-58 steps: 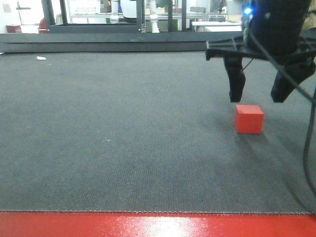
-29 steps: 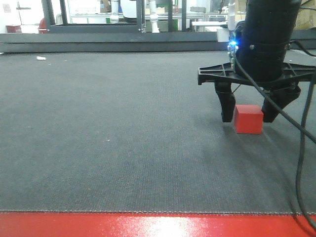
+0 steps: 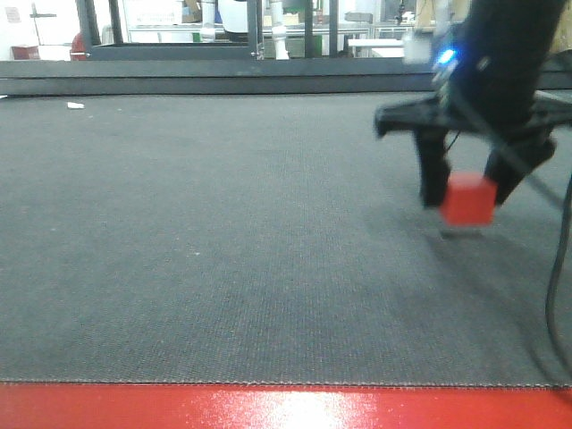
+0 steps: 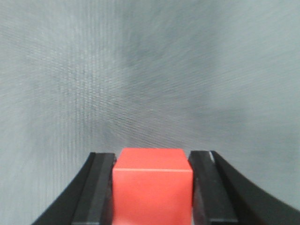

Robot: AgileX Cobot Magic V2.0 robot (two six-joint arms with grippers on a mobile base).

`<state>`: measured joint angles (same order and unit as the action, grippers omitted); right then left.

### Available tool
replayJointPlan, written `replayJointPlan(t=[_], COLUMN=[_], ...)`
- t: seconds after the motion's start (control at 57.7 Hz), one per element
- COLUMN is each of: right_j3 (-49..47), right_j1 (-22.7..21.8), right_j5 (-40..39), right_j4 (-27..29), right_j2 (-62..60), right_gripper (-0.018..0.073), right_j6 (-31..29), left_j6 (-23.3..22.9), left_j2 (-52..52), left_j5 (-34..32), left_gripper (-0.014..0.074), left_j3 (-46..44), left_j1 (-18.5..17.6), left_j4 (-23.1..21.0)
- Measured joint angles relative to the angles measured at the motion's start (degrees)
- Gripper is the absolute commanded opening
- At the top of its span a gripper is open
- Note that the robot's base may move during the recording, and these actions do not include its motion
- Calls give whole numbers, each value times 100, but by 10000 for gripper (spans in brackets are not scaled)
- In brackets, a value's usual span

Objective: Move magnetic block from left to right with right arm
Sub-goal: 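Lift the red cube with the right gripper off the table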

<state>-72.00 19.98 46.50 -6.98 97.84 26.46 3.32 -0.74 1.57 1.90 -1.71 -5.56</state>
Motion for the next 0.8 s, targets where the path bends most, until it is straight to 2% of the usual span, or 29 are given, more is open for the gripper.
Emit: replayJointPlan(t=[0.156,0.312,0.503,0.797], right_j3=[254,973,2064,3720], right_j1=[-371,-700,-817,-817], right_j5=[-11,-217,-675,-1322], right_j4=[155,167,167,184], right_j2=[-832,-1898,-3177,-5293], right_gripper=[225,225,225,225], right_j6=[-1028,-1752,-1989,-2000], left_j6=[0,0,0,0], left_j2=[0,0,0,0], left_j5=[0,0,0,0], left_gripper=[-126,-126,-126,-126], left_j3=[0,0,0,0], left_j1=[0,0,0,0], left_j4=[0,0,0,0])
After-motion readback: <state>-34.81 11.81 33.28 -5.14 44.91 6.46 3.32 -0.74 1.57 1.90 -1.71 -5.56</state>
